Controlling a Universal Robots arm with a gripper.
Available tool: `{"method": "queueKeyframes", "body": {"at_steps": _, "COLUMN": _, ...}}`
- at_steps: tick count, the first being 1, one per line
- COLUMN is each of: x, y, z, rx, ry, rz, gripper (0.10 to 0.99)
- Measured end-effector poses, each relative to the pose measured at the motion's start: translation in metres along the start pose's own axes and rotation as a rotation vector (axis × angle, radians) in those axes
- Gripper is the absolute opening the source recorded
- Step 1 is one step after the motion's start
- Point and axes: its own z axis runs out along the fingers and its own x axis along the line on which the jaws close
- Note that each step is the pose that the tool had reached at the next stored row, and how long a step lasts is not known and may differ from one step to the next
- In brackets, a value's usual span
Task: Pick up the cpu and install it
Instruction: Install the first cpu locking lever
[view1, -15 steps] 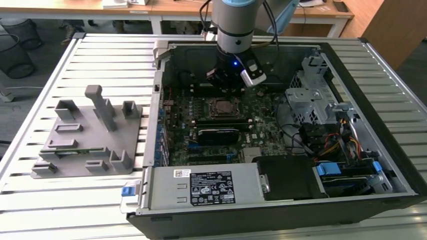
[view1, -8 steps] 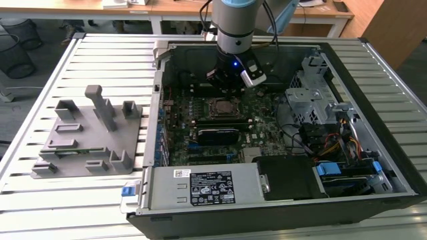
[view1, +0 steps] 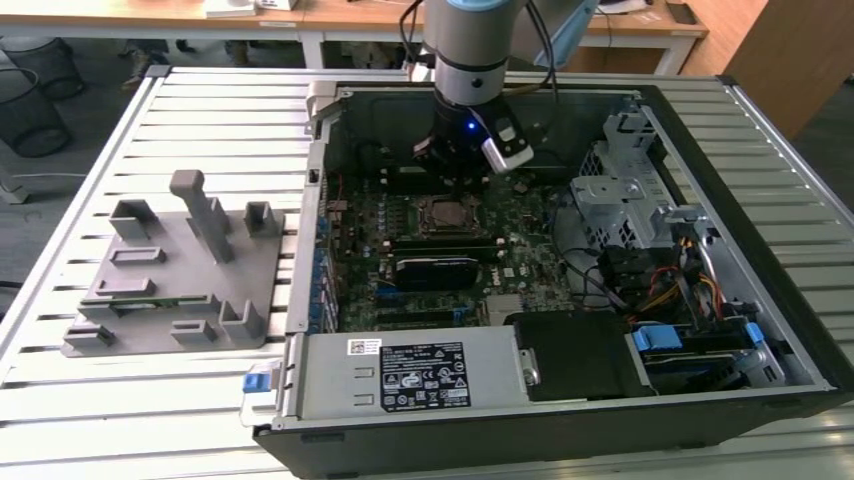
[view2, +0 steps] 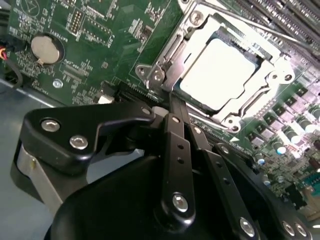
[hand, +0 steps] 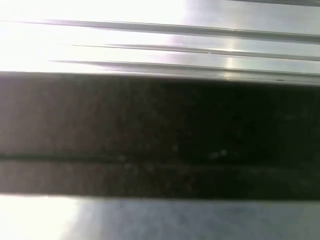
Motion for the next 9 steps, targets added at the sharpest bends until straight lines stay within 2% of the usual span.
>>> {"method": "queueKeyframes", "body": {"at_steps": 2, "x": 0.0001, "y": -0.0002, "z": 0.0016, "rx": 0.008, "ry": 0.0008, "rz": 0.000, "gripper": 0.106}}
{"method": "queueKeyframes", "body": {"at_steps": 5, "x": 0.0001, "y": -0.0001, "z": 0.0038, "rx": 0.012, "ry": 0.0010, "rz": 0.000, "gripper": 0.106}}
{"method": "queueKeyframes", "body": {"at_steps": 7, "x": 0.0000, "y": 0.0001, "z": 0.0042, "rx": 0.012, "ry": 0.0006, "rz": 0.000, "gripper": 0.106}}
{"method": "queueKeyframes", "body": {"at_steps": 9, "x": 0.0002, "y": -0.0002, "z": 0.0040, "rx": 0.004, "ry": 0.0004, "rz": 0.000, "gripper": 0.106}}
